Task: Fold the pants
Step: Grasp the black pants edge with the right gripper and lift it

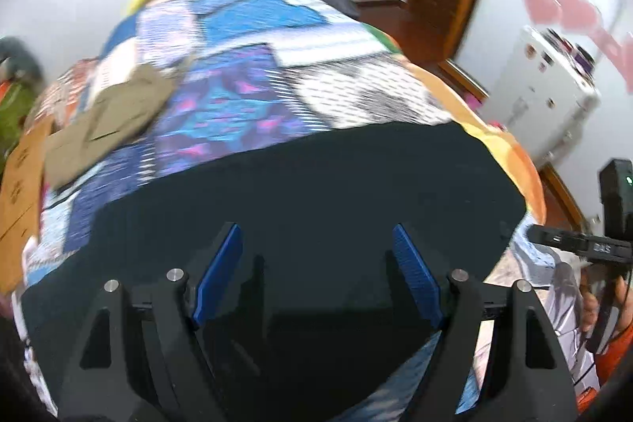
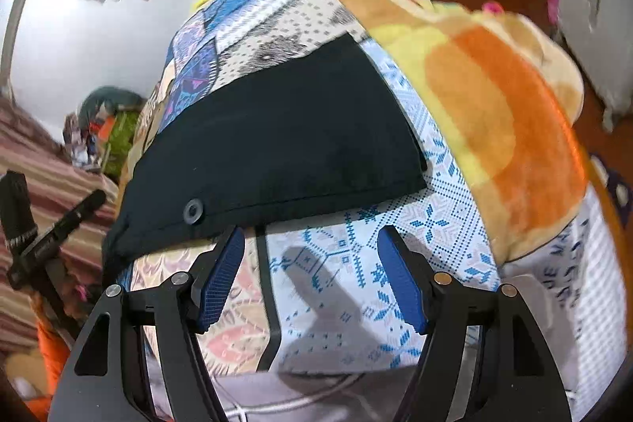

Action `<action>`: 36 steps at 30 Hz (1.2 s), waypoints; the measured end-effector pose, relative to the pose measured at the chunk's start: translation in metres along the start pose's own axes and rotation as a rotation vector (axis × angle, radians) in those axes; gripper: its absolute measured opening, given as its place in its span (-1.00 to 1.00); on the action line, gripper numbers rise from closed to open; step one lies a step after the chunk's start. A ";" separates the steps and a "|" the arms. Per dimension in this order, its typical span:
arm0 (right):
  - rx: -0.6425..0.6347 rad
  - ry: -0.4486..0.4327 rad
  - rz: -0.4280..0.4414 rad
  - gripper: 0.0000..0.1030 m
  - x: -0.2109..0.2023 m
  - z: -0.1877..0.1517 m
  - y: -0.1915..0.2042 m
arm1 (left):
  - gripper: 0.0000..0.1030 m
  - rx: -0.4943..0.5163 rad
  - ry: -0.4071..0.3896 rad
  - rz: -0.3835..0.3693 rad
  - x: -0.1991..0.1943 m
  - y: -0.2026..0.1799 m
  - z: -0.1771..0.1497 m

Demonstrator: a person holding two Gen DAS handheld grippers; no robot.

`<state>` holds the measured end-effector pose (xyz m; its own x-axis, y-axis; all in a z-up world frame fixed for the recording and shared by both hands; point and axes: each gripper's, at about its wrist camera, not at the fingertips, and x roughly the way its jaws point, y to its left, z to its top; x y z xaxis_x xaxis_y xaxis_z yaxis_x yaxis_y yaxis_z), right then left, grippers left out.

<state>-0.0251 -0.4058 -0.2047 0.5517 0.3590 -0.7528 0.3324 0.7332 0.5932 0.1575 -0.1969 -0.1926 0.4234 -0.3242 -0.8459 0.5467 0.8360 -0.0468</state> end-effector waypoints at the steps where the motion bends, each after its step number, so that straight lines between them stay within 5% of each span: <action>1: 0.022 0.000 0.008 0.29 0.002 0.000 -0.004 | 0.52 0.017 0.013 -0.014 0.008 -0.009 0.002; 7: 0.122 -0.031 0.075 0.29 0.007 0.008 -0.020 | 0.52 0.080 0.086 -0.038 0.037 -0.039 -0.003; 14: 0.111 -0.046 0.073 0.33 0.012 0.018 -0.020 | 0.52 0.082 0.070 -0.027 0.048 -0.041 0.001; 16: 0.106 -0.061 0.064 0.19 0.011 0.022 -0.020 | 0.52 0.080 0.065 -0.024 0.049 -0.041 0.002; 20: 0.076 -0.082 0.082 -0.63 0.010 0.029 -0.018 | 0.52 0.077 0.053 -0.020 0.050 -0.042 0.002; 22: 0.038 -0.105 0.076 -0.76 0.006 0.032 -0.014 | 0.52 0.079 0.048 -0.017 0.049 -0.042 0.002; 27: -0.065 -0.175 0.061 -0.83 -0.011 0.036 0.006 | 0.35 0.063 0.034 -0.031 0.041 -0.038 0.002; 36: -0.205 -0.273 0.103 -0.86 -0.043 0.057 0.068 | 0.33 -0.025 -0.083 -0.030 -0.008 0.000 -0.002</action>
<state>0.0175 -0.4041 -0.1154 0.7679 0.2898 -0.5713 0.1188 0.8119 0.5715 0.1529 -0.1935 -0.1871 0.4663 -0.3842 -0.7968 0.5422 0.8359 -0.0858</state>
